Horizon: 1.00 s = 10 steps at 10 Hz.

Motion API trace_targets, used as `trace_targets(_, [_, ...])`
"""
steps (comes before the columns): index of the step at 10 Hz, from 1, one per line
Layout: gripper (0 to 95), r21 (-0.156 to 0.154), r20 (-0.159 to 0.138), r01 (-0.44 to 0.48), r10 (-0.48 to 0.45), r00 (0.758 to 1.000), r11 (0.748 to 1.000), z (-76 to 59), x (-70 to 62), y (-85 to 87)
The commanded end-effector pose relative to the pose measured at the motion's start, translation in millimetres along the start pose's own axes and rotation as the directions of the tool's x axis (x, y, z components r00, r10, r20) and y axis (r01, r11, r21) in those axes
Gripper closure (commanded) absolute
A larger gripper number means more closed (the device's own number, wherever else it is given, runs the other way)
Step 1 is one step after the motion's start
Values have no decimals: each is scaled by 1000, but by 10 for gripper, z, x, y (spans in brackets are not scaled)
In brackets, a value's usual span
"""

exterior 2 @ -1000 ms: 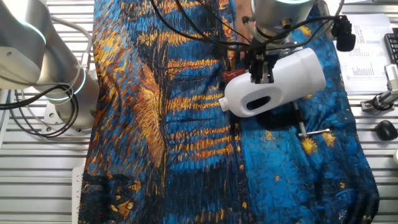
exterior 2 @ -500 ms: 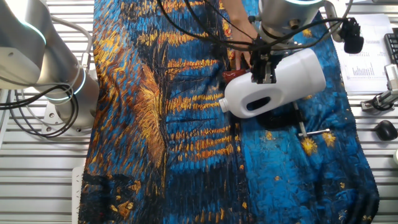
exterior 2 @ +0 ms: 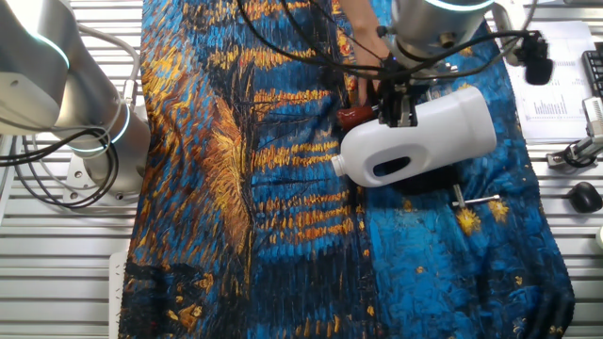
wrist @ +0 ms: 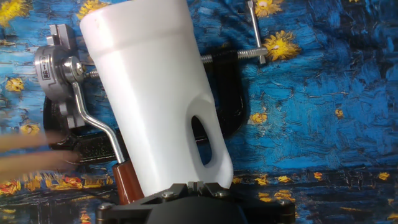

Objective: Pull up the lever

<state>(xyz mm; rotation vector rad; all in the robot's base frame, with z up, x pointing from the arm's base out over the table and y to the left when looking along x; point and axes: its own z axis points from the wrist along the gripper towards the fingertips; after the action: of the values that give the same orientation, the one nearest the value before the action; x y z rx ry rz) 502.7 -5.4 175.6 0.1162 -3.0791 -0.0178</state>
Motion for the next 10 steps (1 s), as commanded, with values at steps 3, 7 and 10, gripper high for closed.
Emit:
trace_targets(3, [950,-1,5,7,-7,1000,1000,-1,20,-4])
trace_targets(7, [950,-1,0,22,-22,1000,1000,-1,20,-4])
trace_targets(10, [950,-2,-5,8,-8,1000,1000,-1,20,-4])
